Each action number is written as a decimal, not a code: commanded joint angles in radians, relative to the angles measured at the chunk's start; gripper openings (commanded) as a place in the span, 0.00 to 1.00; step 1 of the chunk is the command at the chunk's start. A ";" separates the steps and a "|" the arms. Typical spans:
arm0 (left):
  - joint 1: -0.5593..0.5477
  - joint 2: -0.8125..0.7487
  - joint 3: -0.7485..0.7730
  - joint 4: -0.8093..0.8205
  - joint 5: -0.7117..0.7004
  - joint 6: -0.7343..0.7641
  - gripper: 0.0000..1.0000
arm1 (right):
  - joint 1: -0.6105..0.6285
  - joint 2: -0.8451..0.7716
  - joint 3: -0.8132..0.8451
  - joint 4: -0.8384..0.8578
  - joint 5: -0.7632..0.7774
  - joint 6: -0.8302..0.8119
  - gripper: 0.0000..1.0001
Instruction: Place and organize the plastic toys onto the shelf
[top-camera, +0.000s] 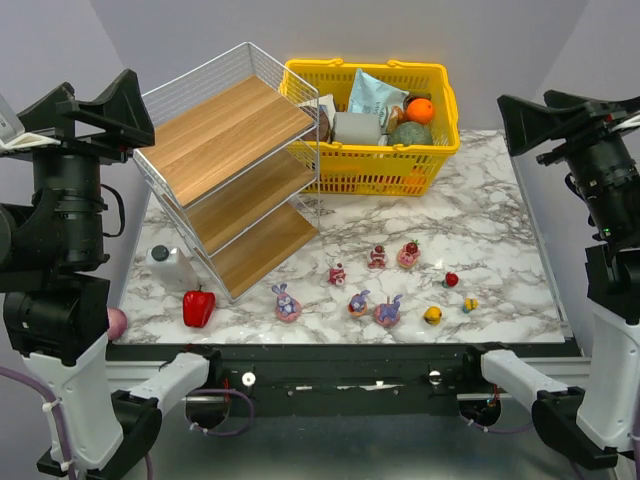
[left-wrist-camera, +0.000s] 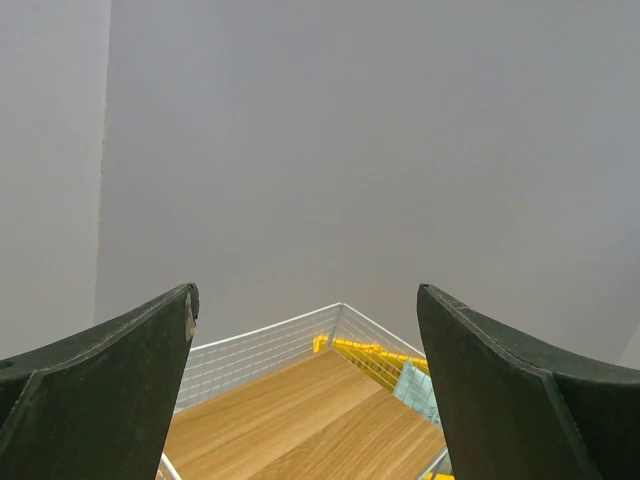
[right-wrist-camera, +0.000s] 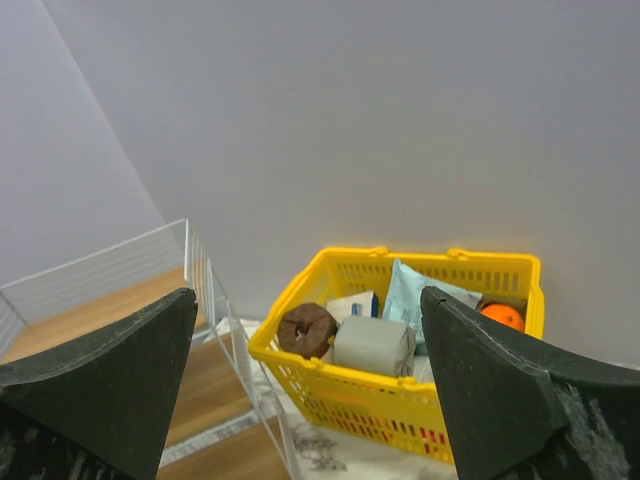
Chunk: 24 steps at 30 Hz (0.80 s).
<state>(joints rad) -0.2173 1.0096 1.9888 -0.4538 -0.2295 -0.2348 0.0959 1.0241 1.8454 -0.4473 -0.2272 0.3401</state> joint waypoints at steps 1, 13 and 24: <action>0.004 -0.083 -0.099 0.059 -0.040 0.018 0.99 | -0.007 -0.051 -0.110 -0.057 -0.096 -0.032 1.00; 0.004 -0.180 -0.295 0.138 0.116 -0.014 0.99 | 0.218 -0.234 -0.744 -0.031 -0.115 -0.122 1.00; 0.004 -0.197 -0.346 0.155 0.125 -0.043 0.99 | 0.666 -0.265 -1.137 0.065 0.084 -0.009 1.00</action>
<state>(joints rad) -0.2173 0.8303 1.6413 -0.3294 -0.1356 -0.2600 0.6632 0.7689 0.7742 -0.4534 -0.2314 0.3000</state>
